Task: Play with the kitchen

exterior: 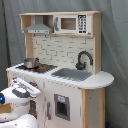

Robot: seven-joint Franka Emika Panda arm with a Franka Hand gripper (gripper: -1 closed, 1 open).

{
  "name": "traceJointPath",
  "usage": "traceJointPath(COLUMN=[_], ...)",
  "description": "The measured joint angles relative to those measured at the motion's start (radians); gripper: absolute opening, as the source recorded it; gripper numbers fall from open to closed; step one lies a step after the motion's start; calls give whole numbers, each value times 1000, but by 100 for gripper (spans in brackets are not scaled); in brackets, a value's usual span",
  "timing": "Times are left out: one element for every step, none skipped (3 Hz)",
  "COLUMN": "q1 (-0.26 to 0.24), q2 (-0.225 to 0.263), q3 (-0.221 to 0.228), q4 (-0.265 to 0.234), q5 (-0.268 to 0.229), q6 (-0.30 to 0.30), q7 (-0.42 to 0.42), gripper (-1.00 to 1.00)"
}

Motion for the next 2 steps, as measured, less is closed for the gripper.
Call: traceJointPath(q1=[0,0], q2=[0,0], q3=[0,0], q4=[1,2], q5=[1,1], q6=[0,0], q7=[113,217], gripper=[-100,-100])
